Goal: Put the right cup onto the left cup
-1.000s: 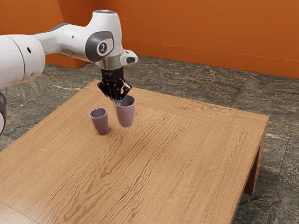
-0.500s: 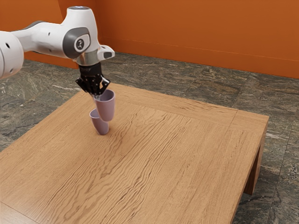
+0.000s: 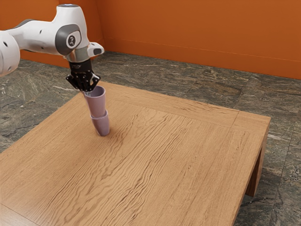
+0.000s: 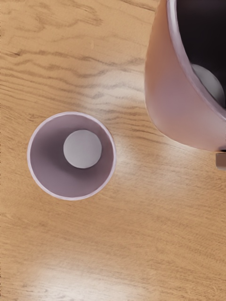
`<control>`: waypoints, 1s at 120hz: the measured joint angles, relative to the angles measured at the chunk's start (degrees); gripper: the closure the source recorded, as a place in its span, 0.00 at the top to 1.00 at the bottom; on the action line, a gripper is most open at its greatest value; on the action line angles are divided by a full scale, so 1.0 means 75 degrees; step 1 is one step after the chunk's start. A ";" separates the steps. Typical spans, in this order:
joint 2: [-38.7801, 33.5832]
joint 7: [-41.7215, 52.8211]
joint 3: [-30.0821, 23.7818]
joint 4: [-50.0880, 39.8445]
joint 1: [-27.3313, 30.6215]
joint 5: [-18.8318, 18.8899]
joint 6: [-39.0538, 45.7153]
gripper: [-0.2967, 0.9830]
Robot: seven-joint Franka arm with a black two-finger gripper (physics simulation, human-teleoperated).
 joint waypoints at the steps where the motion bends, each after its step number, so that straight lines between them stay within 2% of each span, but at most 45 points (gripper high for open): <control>1: 0.0014 0.0002 -0.0002 0.0016 0.0009 -0.0001 -0.0005 0.16; 120: 0.1580 0.0147 -0.0077 0.2184 0.0594 -0.0036 -0.0512 0.16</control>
